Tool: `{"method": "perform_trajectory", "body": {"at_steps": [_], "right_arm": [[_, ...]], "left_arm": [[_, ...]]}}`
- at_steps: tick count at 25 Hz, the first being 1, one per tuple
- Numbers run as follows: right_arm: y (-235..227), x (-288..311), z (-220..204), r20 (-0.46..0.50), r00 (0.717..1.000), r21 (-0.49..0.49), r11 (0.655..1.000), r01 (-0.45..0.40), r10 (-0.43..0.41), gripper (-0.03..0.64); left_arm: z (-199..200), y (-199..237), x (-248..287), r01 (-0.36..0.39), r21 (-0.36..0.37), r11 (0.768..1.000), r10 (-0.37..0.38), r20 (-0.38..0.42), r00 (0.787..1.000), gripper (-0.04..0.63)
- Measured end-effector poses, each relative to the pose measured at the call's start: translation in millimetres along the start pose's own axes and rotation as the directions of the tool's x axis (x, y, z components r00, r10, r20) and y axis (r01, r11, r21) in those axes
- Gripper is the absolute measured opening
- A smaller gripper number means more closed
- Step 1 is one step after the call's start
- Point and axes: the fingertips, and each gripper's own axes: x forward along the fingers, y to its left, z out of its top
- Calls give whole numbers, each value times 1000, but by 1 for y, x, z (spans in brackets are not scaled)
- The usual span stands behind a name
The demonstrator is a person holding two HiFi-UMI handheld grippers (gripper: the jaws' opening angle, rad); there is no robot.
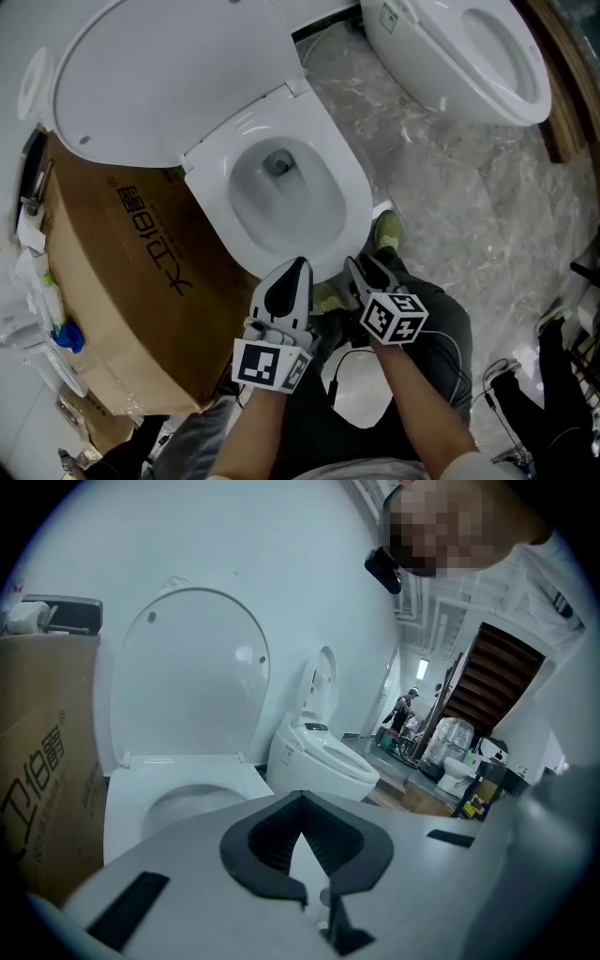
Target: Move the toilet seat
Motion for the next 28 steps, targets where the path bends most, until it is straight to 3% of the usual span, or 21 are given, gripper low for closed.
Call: {"method": "perform_trajectory", "body": {"at_steps": [6,16,28], "right_arm": [[-21,15,-16,-30,999,125,992,24,-21,150],[-25,33,-22,-71,996,300,953,-36,60,123],[19,-13,5,-102,992,286,957,-45,77,107]], "left_arm": [[-1,4,10,7,0,1000,-7,-6,1000,3],[0,6,12,9,3,1000,-9,-29,1000,3],[63,-17,-21,14,20,1000,-14,-9,1000,3]]}}
